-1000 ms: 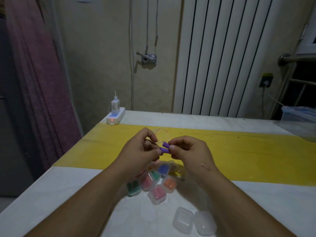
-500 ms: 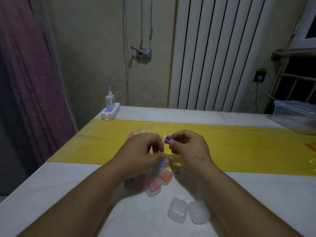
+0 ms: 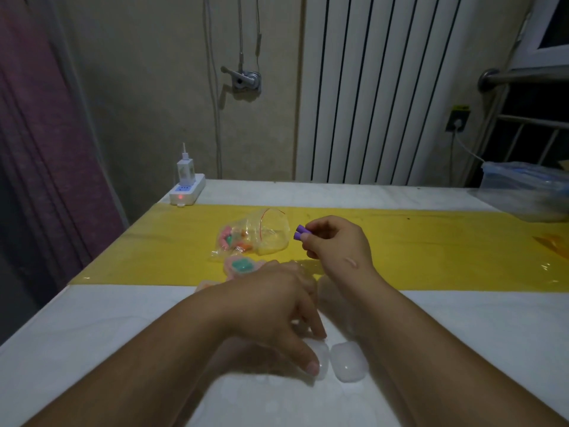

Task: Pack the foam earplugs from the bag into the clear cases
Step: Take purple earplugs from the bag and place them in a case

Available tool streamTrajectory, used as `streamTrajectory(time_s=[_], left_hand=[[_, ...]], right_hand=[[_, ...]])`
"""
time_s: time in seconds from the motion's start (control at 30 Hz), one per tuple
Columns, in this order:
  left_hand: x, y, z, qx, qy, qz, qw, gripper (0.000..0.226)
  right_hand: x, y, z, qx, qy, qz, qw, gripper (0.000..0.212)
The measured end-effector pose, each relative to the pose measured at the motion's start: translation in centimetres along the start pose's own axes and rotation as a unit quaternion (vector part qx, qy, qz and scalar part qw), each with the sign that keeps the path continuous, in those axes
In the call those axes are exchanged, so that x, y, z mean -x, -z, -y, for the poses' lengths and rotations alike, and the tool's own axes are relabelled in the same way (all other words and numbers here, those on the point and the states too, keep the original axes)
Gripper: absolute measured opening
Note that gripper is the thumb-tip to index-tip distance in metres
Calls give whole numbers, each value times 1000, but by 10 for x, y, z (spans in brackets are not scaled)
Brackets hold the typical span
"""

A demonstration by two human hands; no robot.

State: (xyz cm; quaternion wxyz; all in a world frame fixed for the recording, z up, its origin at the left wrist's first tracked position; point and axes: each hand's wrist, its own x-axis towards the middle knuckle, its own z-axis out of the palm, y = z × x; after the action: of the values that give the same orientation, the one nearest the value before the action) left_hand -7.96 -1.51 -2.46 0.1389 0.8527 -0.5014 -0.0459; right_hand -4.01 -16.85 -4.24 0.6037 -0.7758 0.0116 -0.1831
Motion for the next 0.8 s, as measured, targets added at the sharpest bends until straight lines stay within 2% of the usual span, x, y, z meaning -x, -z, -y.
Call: streamTrajectory(time_s=[0.1,0.2,0.33,0.43,0.57,0.67,0.8], left_hand=[[1,-2,-3,32,12,12,999,31],[4,2,0,125,62,-60,988,28],[15,15,15,297,113,-188,929,38],[25,22,28,385,129,-257,877,34],[27,21,40,422,145,-319,836,30],[25,19,45,445,143,-349,812,29],[23,19,44,465,144,-375,789,40]], right_hand=[[1,1,1,0,-4,0,1000,10],[2,2,5,-33,-16,1,999,9],[5,4,12,-36,-3,0,999,13],[10,3,17,-41,15,35,998,13],[18,-3,21,-81,14,93,992,22],[20,-5,22,-101,0,102,990,32],[24,-4,29,-131,-31,126,983,30]])
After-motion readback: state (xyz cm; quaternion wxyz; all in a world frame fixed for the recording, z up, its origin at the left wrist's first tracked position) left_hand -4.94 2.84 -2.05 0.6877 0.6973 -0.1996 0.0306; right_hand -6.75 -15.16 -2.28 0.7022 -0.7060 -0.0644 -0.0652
